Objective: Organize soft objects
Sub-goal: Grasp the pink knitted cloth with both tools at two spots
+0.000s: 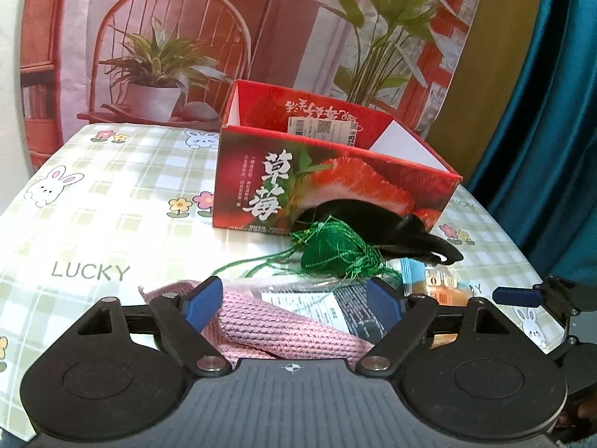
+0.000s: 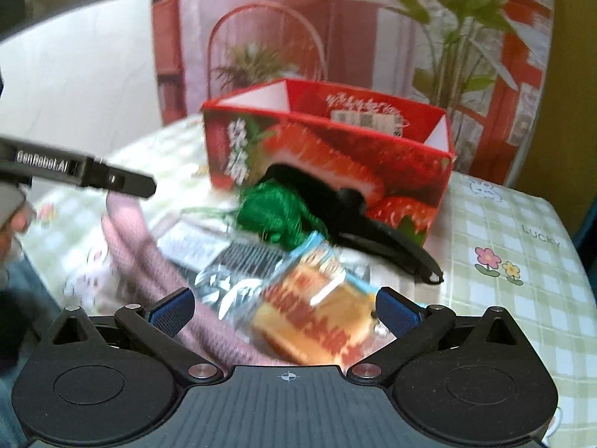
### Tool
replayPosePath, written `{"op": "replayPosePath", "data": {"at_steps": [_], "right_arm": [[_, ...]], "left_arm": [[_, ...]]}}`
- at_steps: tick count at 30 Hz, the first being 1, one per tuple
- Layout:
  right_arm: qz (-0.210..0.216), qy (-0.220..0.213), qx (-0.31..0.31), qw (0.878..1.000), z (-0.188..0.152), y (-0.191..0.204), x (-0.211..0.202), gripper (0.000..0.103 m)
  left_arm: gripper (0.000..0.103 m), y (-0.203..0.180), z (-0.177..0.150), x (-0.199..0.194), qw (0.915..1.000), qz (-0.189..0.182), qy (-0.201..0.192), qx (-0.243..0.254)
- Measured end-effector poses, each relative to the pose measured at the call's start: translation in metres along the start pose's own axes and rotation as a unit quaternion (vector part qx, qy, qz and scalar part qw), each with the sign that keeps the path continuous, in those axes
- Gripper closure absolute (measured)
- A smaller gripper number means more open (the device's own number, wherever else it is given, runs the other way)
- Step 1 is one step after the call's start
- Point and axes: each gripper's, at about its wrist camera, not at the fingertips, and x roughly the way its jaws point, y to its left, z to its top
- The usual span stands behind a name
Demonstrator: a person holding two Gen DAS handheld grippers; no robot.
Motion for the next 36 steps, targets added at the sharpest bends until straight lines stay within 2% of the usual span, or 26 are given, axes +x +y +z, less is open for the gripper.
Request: {"op": "replayPosePath", "data": {"at_steps": [5, 8, 10, 14, 18, 21, 24, 26, 28, 36], "right_arm": [[-0.018, 0.058, -0.035, 0.998, -0.011, 0.009, 0.013, 0.000], [-0.018, 0.085, -0.035, 0.996, -0.016, 0.008, 0.026, 0.000], [-0.037, 0.089, -0.035, 0.995, -0.018, 0.006, 0.036, 0.000], [-0.044, 0.084, -0.029, 0.995, -0.017, 0.003, 0.041, 0.000], [-0.081, 0.059, -0.041, 0.994, -0.012, -0.007, 0.049, 0.000], [-0.093, 0.051, -0.037, 0.994, -0.008, -0.013, 0.055, 0.001], [-0.098, 0.049, -0.038, 0.993, -0.006, -0.020, 0.064, 0.001], [-0.096, 0.044, -0.036, 0.994, -0.008, -0.021, 0.064, 0.001], [-0.096, 0.037, -0.030, 0.994, -0.010, -0.022, 0.062, 0.001], [-0.076, -0.002, 0.024, 0.997, -0.013, -0.032, 0.030, 0.000]], "left_arm": [[0.014, 0.003, -0.011, 0.011, 0.9995, -0.001, 0.029, -0.009], [0.014, 0.008, -0.012, 0.013, 0.9993, 0.002, 0.033, -0.019], [0.014, 0.011, -0.013, 0.013, 0.9992, 0.003, 0.030, -0.026], [0.014, 0.016, -0.015, 0.013, 0.9988, 0.008, 0.027, -0.039], [0.014, 0.017, -0.017, 0.017, 0.9985, 0.006, 0.029, -0.046], [0.016, 0.017, -0.019, 0.023, 0.9981, -0.001, 0.039, -0.047], [0.022, 0.017, -0.021, 0.029, 0.9987, -0.005, 0.034, -0.037], [0.046, 0.019, -0.023, 0.034, 0.9984, -0.004, 0.043, -0.037], [0.053, 0.022, -0.026, 0.039, 0.9973, -0.014, 0.054, -0.047], [0.053, 0.024, -0.029, 0.041, 0.9968, -0.012, 0.061, -0.051]]}}
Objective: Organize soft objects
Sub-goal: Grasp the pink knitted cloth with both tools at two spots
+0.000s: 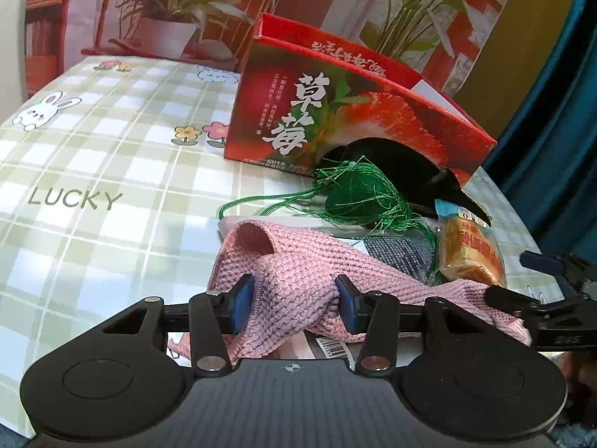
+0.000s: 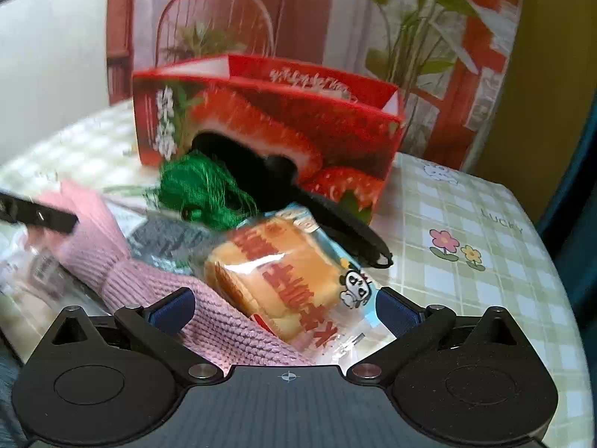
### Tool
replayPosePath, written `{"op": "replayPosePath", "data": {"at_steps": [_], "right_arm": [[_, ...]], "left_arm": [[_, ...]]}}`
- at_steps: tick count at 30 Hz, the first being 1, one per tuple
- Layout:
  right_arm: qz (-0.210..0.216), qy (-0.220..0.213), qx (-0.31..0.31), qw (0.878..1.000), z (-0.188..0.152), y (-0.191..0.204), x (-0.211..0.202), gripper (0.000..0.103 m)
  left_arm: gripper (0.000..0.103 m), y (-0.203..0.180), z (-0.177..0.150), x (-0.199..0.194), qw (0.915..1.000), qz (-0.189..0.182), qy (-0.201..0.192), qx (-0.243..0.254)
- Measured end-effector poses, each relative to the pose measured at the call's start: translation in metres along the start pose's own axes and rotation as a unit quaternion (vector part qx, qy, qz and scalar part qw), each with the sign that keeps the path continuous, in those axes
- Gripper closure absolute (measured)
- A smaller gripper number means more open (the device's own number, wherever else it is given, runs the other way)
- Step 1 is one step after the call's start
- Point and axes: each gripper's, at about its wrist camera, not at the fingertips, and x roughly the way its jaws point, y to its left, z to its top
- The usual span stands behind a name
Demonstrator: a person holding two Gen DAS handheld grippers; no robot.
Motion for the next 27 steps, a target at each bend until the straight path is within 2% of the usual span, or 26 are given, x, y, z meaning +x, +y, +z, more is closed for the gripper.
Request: {"op": "replayPosePath", "data": {"at_steps": [5, 8, 10, 13, 14, 15, 17, 18, 20, 23, 27], "right_arm": [[0.017, 0.021, 0.025, 0.999, 0.000, -0.009, -0.018, 0.000], [0.049, 0.046, 0.037, 0.997, -0.005, -0.011, -0.025, 0.000], [0.077, 0.065, 0.035, 0.994, -0.010, -0.008, -0.026, 0.000], [0.081, 0.086, 0.022, 0.993, -0.015, -0.001, -0.022, 0.004], [0.086, 0.089, 0.021, 0.992, -0.015, 0.000, -0.020, 0.015], [0.092, 0.093, 0.019, 0.991, -0.014, 0.001, -0.018, 0.022], [0.091, 0.102, 0.009, 0.991, -0.015, 0.003, -0.014, 0.043], [0.086, 0.103, 0.004, 0.991, -0.016, 0.005, -0.012, 0.049], [0.089, 0.095, -0.005, 0.992, -0.015, 0.006, -0.015, 0.073], [0.101, 0.080, -0.018, 0.991, -0.009, 0.007, -0.022, 0.090], [0.106, 0.052, -0.039, 0.992, 0.003, 0.010, -0.035, 0.091]], "left_arm": [[0.053, 0.000, 0.000, -0.001, 1.0000, 0.001, 0.002, -0.004], [0.053, 0.001, -0.001, -0.002, 1.0000, 0.000, 0.002, -0.009], [0.053, 0.002, 0.000, -0.001, 0.9999, -0.001, 0.002, -0.010], [0.053, 0.001, -0.001, -0.002, 1.0000, 0.000, 0.000, -0.007], [0.054, 0.001, -0.001, -0.002, 1.0000, -0.001, -0.001, -0.007], [0.055, 0.001, -0.001, -0.003, 1.0000, -0.002, -0.003, -0.008], [0.063, 0.000, -0.001, -0.004, 0.9999, -0.006, -0.008, -0.007], [0.064, -0.001, -0.002, -0.006, 0.9999, -0.005, -0.011, -0.004], [0.075, -0.004, -0.001, -0.009, 0.9998, -0.009, -0.018, 0.001], [0.079, -0.008, -0.001, -0.015, 0.9993, -0.017, -0.031, 0.015], [0.080, -0.010, 0.000, -0.020, 0.9987, -0.020, -0.044, 0.018]]}}
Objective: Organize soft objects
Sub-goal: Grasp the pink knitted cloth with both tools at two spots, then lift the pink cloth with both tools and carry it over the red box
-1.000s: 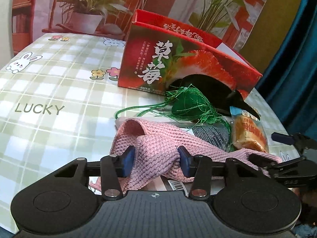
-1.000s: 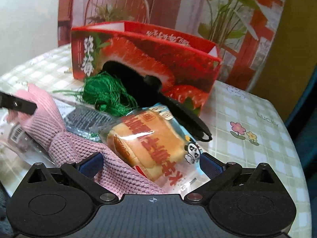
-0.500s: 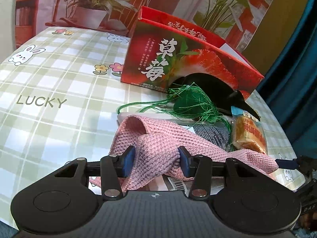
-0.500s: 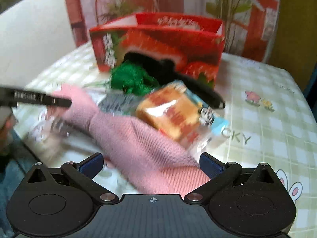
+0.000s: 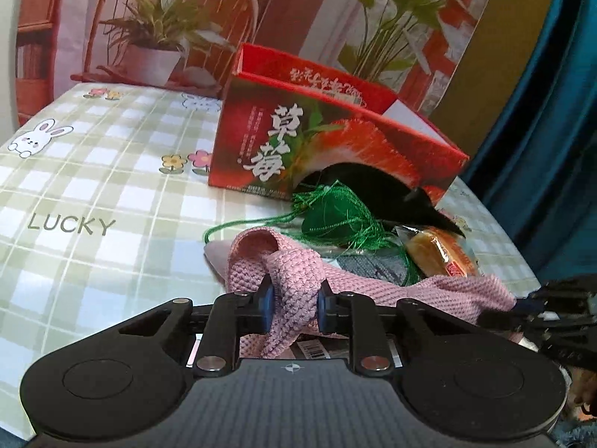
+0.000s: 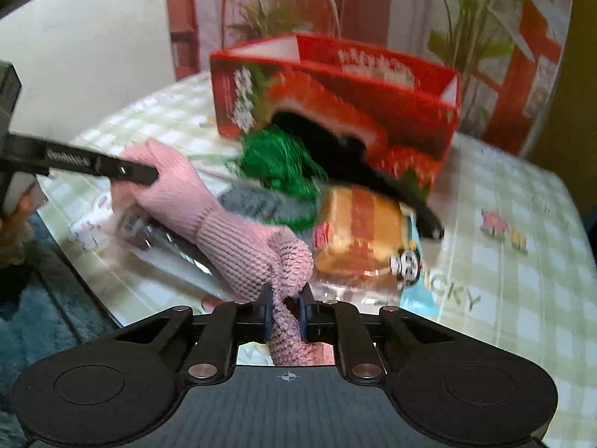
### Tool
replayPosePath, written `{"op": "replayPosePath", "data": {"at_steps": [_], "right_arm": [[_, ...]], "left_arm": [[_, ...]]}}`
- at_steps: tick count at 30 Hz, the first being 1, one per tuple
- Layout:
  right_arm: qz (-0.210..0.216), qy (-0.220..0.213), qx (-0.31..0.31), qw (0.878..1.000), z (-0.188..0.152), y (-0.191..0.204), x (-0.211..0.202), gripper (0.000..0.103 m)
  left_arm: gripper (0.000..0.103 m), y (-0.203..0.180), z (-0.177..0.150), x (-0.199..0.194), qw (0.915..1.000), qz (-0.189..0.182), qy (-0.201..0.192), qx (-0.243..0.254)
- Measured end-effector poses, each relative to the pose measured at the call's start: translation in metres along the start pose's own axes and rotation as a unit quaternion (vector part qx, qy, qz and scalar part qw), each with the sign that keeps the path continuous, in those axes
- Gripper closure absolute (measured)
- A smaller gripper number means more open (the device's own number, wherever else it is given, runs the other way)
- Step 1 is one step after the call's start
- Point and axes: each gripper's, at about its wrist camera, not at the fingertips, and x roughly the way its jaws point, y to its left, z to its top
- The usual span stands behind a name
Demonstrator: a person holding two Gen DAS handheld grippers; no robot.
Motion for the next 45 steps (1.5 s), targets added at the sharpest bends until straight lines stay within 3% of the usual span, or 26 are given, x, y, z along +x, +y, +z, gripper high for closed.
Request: {"op": "replayPosePath", "data": {"at_steps": [8, 16, 19, 23, 31, 39, 45], "right_arm": [[-0.018, -0.075, -0.040, 0.996, 0.031, 0.000, -0.028, 0.091], [-0.060, -0.070, -0.068, 0.993, 0.048, -0.017, 0.009, 0.091], [-0.058, -0.061, -0.036, 0.996, 0.039, -0.025, 0.031, 0.090], [-0.053, -0.088, 0.007, 0.995, 0.020, -0.027, 0.035, 0.086], [-0.058, -0.121, 0.015, 0.991, 0.000, -0.023, 0.028, 0.084], [-0.055, -0.137, 0.010, 0.989, -0.002, -0.018, 0.021, 0.089], [-0.030, -0.176, 0.003, 0.984, 0.021, -0.021, -0.005, 0.090]], "left_arm": [[0.080, 0.001, 0.004, -0.012, 0.9992, -0.014, -0.036, -0.006], [0.080, -0.003, 0.003, -0.006, 0.9994, -0.024, -0.024, 0.010], [0.080, -0.003, 0.001, 0.000, 0.9996, -0.023, -0.008, 0.015], [0.080, 0.003, 0.000, 0.007, 0.9997, -0.022, 0.010, 0.005], [0.080, 0.008, -0.003, 0.015, 0.9994, -0.021, 0.027, -0.003], [0.082, 0.003, 0.004, 0.001, 0.9997, -0.025, -0.006, -0.005], [0.082, 0.003, 0.040, -0.022, 0.9972, -0.036, -0.064, -0.010]]}}
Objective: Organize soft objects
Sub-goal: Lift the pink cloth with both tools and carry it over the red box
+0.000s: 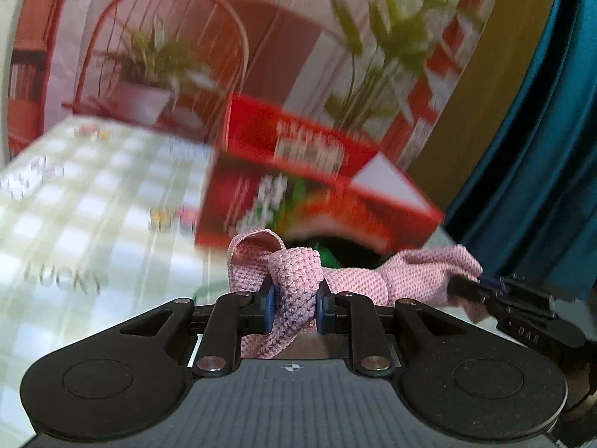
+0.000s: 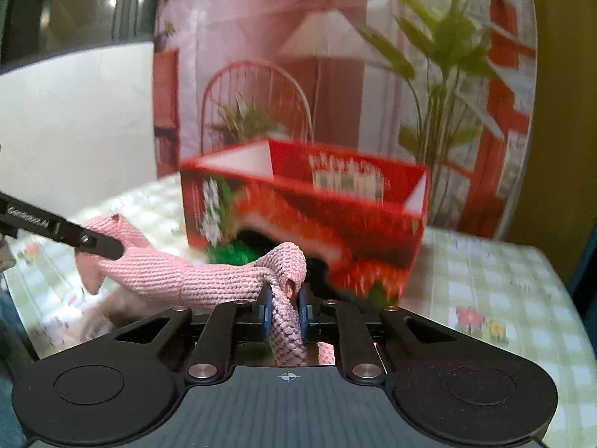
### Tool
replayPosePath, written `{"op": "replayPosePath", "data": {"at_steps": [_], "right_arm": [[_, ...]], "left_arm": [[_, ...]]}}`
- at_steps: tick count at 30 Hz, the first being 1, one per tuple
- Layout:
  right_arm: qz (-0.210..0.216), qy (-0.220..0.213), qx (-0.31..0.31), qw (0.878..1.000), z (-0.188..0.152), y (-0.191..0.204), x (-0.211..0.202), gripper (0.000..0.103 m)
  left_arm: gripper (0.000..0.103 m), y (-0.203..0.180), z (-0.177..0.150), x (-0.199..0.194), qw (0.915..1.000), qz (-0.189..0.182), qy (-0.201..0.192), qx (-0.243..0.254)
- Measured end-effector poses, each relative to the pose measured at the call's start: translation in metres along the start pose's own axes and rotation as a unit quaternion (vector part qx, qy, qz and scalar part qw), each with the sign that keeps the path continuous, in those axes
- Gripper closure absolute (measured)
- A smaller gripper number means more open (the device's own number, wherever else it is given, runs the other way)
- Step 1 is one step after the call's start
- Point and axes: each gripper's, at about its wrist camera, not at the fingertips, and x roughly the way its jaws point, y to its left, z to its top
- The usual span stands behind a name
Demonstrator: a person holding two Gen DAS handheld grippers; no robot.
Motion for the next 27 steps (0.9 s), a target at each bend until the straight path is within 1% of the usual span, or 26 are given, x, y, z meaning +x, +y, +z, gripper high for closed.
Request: {"op": "replayPosePath", "data": {"at_steps": [6, 9, 12, 16, 19, 22, 27], "right_arm": [[0.009, -0.037, 0.005, 0.999, 0.042, -0.017, -0.005, 0.091], [0.007, -0.049, 0.005, 0.999, 0.066, -0.030, 0.001, 0.091], [0.003, -0.060, 0.006, 0.998, 0.089, -0.043, 0.009, 0.091], [-0.015, -0.066, 0.007, 0.998, 0.115, -0.062, 0.032, 0.091], [-0.033, -0.068, 0.027, 0.997, 0.129, -0.076, 0.055, 0.092], [-0.050, -0.059, 0.043, 0.996, 0.140, -0.087, 0.080, 0.092], [-0.068, -0.032, 0.047, 0.996, 0.154, -0.098, 0.122, 0.092]], "left_arm": [[0.082, -0.011, 0.048, 0.000, 0.9987, -0.002, -0.043, 0.027], [0.081, -0.020, 0.071, 0.008, 0.9971, -0.001, -0.061, 0.045], [0.081, -0.028, 0.094, 0.025, 0.9956, 0.004, -0.072, 0.059], [0.081, -0.033, 0.122, 0.057, 0.9958, 0.010, -0.071, 0.057], [0.081, -0.029, 0.143, 0.086, 0.9958, 0.021, -0.067, 0.059], [0.081, -0.019, 0.159, 0.116, 0.9976, 0.037, -0.032, 0.050], [0.081, -0.003, 0.177, 0.150, 0.9984, 0.042, -0.013, 0.037]]}}
